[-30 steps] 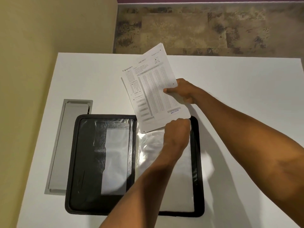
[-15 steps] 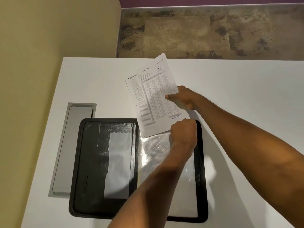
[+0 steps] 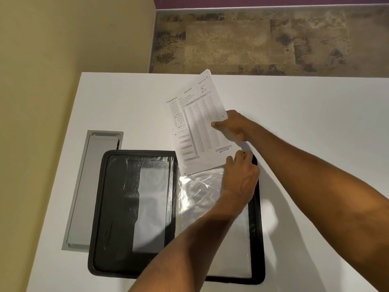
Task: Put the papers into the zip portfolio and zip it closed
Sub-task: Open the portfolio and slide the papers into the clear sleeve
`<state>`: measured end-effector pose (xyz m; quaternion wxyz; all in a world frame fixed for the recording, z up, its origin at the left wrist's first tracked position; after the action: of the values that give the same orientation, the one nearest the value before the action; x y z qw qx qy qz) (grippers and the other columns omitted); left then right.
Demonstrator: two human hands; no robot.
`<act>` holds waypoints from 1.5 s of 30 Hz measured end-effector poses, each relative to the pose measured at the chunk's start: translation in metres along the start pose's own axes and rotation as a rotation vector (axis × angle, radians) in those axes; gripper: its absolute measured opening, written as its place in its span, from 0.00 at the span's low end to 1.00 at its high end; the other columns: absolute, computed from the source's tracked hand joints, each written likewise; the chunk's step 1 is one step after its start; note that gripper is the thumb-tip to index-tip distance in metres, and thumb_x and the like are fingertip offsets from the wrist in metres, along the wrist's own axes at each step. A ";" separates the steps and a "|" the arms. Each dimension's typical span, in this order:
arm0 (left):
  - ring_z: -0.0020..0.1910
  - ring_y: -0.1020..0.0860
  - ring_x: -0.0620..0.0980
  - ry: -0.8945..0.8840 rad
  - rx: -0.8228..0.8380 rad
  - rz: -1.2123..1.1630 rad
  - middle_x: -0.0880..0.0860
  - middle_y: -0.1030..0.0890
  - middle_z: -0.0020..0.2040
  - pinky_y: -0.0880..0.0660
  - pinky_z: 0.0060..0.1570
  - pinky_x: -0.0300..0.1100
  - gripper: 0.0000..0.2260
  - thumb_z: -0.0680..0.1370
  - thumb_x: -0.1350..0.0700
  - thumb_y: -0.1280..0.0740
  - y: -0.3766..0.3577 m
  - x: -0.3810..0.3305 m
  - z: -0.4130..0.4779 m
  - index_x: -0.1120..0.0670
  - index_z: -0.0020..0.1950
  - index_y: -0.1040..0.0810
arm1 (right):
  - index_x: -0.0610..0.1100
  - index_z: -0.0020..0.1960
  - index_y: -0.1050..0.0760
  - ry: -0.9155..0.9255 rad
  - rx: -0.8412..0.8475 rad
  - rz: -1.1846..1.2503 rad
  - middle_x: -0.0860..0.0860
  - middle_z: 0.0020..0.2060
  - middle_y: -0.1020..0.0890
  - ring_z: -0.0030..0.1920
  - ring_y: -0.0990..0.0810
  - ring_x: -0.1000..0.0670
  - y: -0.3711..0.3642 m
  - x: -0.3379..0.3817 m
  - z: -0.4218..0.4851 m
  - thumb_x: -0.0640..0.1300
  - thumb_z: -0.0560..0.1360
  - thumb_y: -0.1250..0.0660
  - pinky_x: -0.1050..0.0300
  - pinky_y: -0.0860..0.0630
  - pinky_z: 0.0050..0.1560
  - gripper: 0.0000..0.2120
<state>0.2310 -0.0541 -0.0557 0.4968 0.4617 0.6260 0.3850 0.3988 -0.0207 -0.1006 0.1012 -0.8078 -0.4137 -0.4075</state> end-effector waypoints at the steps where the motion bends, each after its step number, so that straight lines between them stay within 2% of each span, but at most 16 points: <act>1: 0.45 0.22 0.57 -0.019 -0.017 0.009 0.58 0.18 0.48 0.24 0.44 0.52 0.13 0.60 0.59 0.15 -0.001 0.002 0.001 0.58 0.39 0.16 | 0.42 0.71 0.23 -0.004 -0.002 0.000 0.46 0.65 0.17 0.63 0.19 0.42 0.000 -0.001 -0.001 0.45 0.79 0.27 0.44 0.24 0.69 0.21; 5: 0.48 0.19 0.56 -0.080 -0.056 0.054 0.56 0.15 0.49 0.22 0.53 0.52 0.08 0.67 0.59 0.18 -0.004 0.011 0.005 0.56 0.42 0.15 | 0.41 0.70 0.23 -0.021 -0.030 0.000 0.47 0.60 0.16 0.60 0.18 0.44 0.000 -0.007 -0.003 0.47 0.79 0.26 0.50 0.23 0.60 0.22; 9: 0.53 0.20 0.57 -0.209 -0.152 0.086 0.59 0.17 0.55 0.24 0.52 0.52 0.04 0.73 0.62 0.23 -0.008 0.020 0.010 0.58 0.46 0.15 | 0.41 0.70 0.23 -0.043 -0.058 -0.012 0.46 0.61 0.17 0.61 0.19 0.44 0.001 -0.018 -0.004 0.50 0.79 0.27 0.46 0.24 0.67 0.23; 12: 0.55 0.20 0.58 -0.298 -0.153 0.094 0.59 0.16 0.57 0.24 0.51 0.52 0.05 0.75 0.63 0.24 -0.011 0.028 0.014 0.58 0.50 0.15 | 0.41 0.69 0.22 -0.046 -0.086 0.031 0.51 0.56 0.16 0.58 0.18 0.47 -0.001 -0.027 -0.004 0.50 0.78 0.26 0.49 0.25 0.64 0.22; 17: 0.51 0.20 0.54 -0.404 -0.090 0.049 0.54 0.16 0.54 0.22 0.51 0.50 0.05 0.78 0.57 0.25 -0.015 0.040 0.017 0.53 0.53 0.14 | 0.44 0.68 0.21 -0.102 -0.081 0.170 0.49 0.62 0.16 0.63 0.19 0.44 -0.004 -0.040 -0.003 0.47 0.78 0.25 0.47 0.24 0.66 0.21; 20: 0.50 0.20 0.52 -0.455 -0.081 -0.007 0.53 0.16 0.54 0.23 0.48 0.47 0.05 0.78 0.56 0.24 -0.015 0.044 0.016 0.53 0.52 0.13 | 0.45 0.67 0.21 -0.123 -0.084 0.206 0.51 0.59 0.16 0.63 0.19 0.43 -0.005 -0.045 -0.005 0.45 0.78 0.26 0.45 0.23 0.67 0.19; 24: 0.49 0.20 0.51 -0.501 -0.091 -0.061 0.52 0.15 0.52 0.27 0.48 0.46 0.03 0.79 0.55 0.26 -0.011 0.045 0.013 0.52 0.50 0.14 | 0.44 0.68 0.21 -0.122 -0.101 0.191 0.48 0.63 0.16 0.60 0.17 0.43 -0.005 -0.043 -0.007 0.44 0.78 0.26 0.44 0.22 0.66 0.19; 27: 0.50 0.21 0.51 -0.475 -0.094 -0.092 0.50 0.14 0.52 0.28 0.51 0.47 0.05 0.81 0.54 0.31 -0.005 0.048 0.014 0.52 0.50 0.15 | 0.43 0.69 0.21 -0.117 -0.115 0.178 0.47 0.63 0.16 0.60 0.17 0.44 -0.004 -0.039 -0.008 0.44 0.78 0.26 0.45 0.22 0.66 0.20; 30: 0.50 0.22 0.52 -0.450 -0.084 -0.095 0.50 0.14 0.49 0.30 0.49 0.48 0.07 0.81 0.56 0.33 -0.004 0.048 0.017 0.53 0.47 0.16 | 0.43 0.68 0.21 -0.124 -0.132 0.170 0.47 0.63 0.16 0.59 0.17 0.44 -0.005 -0.038 -0.009 0.46 0.78 0.25 0.47 0.21 0.63 0.20; 34: 0.55 0.22 0.52 -0.433 -0.065 -0.102 0.51 0.15 0.53 0.31 0.50 0.47 0.08 0.82 0.56 0.33 -0.010 0.046 0.022 0.53 0.49 0.14 | 0.43 0.67 0.21 -0.164 -0.168 0.137 0.48 0.61 0.16 0.57 0.17 0.44 -0.005 -0.040 -0.011 0.49 0.77 0.25 0.51 0.19 0.55 0.21; 38: 0.48 0.24 0.51 -0.329 -0.064 -0.157 0.50 0.16 0.47 0.36 0.47 0.47 0.09 0.81 0.55 0.34 -0.013 0.046 0.024 0.53 0.45 0.16 | 0.43 0.67 0.21 -0.180 -0.175 0.120 0.50 0.56 0.15 0.49 0.17 0.49 -0.004 -0.045 -0.013 0.51 0.77 0.25 0.59 0.22 0.42 0.22; 39: 0.46 0.26 0.50 -0.272 -0.050 -0.201 0.51 0.16 0.45 0.38 0.47 0.46 0.09 0.80 0.56 0.34 -0.013 0.047 0.025 0.54 0.43 0.17 | 0.43 0.68 0.21 -0.183 -0.166 0.127 0.49 0.57 0.15 0.50 0.17 0.49 -0.005 -0.046 -0.013 0.51 0.77 0.25 0.58 0.21 0.43 0.22; 41: 0.45 0.28 0.49 -0.167 -0.018 -0.300 0.51 0.16 0.44 0.38 0.47 0.47 0.08 0.80 0.56 0.33 -0.014 0.048 0.028 0.54 0.43 0.16 | 0.42 0.68 0.22 -0.184 -0.146 0.147 0.48 0.60 0.16 0.55 0.16 0.46 -0.005 -0.049 -0.014 0.51 0.77 0.25 0.51 0.17 0.55 0.23; 43: 0.47 0.24 0.50 -0.104 -0.008 -0.397 0.52 0.15 0.47 0.33 0.49 0.48 0.07 0.79 0.55 0.31 -0.014 0.049 0.029 0.54 0.46 0.14 | 0.42 0.69 0.21 -0.173 -0.107 0.160 0.47 0.63 0.16 0.59 0.16 0.44 -0.002 -0.048 -0.016 0.50 0.77 0.24 0.47 0.19 0.63 0.23; 45: 0.50 0.22 0.53 -0.061 -0.020 -0.503 0.53 0.16 0.53 0.27 0.52 0.50 0.05 0.78 0.56 0.28 -0.013 0.052 0.028 0.56 0.47 0.14 | 0.43 0.67 0.20 -0.164 -0.040 0.201 0.44 0.62 0.16 0.59 0.16 0.42 0.003 -0.044 -0.020 0.49 0.77 0.24 0.44 0.20 0.65 0.21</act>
<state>0.2520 -0.0073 -0.0873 0.6001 0.2981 0.7020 0.2412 0.3749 -0.0581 -0.1201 0.0909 -0.8777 -0.3293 -0.3360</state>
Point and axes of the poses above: each hand's wrist, its own z-axis towards the middle knuckle, its own y-axis out of the back of the hand, x = y × z, the point moved 3 cm from there along z, towards the middle knuckle
